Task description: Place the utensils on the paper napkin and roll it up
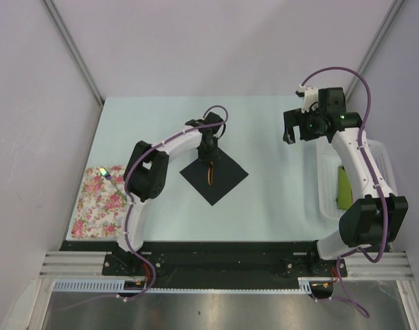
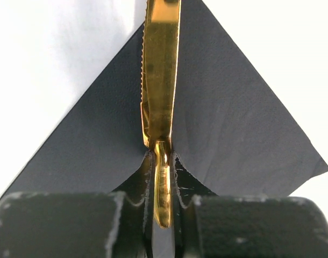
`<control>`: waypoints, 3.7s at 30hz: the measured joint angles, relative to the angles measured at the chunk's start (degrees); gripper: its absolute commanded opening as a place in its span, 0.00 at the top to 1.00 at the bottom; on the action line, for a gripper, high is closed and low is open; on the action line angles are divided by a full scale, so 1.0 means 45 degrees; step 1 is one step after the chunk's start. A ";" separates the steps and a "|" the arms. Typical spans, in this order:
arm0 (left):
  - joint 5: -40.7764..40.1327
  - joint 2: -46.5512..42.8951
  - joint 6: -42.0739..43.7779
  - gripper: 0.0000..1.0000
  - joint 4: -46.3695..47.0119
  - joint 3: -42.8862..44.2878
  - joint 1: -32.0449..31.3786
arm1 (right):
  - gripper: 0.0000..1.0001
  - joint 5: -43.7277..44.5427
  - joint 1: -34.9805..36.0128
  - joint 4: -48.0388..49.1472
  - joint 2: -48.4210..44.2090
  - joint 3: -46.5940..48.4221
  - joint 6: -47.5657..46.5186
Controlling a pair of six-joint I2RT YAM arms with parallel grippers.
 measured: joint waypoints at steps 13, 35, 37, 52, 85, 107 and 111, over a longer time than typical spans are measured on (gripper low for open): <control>0.0228 0.0267 0.0049 0.50 -0.0044 0.0267 0.0010 | 0.00 0.0005 -0.0097 0.0005 -0.0015 0.0000 0.0000; -0.0296 -0.7208 0.2924 0.49 -0.0121 -0.4012 0.7295 | 0.01 -0.0986 0.0277 0.0753 0.0019 0.0000 0.0243; -0.0306 -0.7839 0.3138 0.48 -0.0185 -0.5299 0.8850 | 0.00 -0.1064 0.0476 0.0899 0.0092 0.0000 0.0287; 0.0253 -0.8320 0.3565 0.49 0.0364 -0.8908 1.2070 | 0.00 -0.1005 0.1749 0.0937 0.1331 0.0622 0.0282; 0.0923 -0.6907 0.2739 1.00 -0.0486 -0.3682 0.8913 | 0.00 0.0078 0.2079 0.0952 0.0991 0.0452 -0.0350; 0.2030 0.0219 0.1331 0.96 -0.0369 0.1676 0.0282 | 0.00 0.0121 0.1797 0.0947 0.0423 -0.0228 -0.0393; 0.1957 0.0413 0.1127 0.96 -0.0355 0.1676 0.0301 | 0.00 0.0131 0.1676 0.0957 0.0359 -0.0403 -0.0393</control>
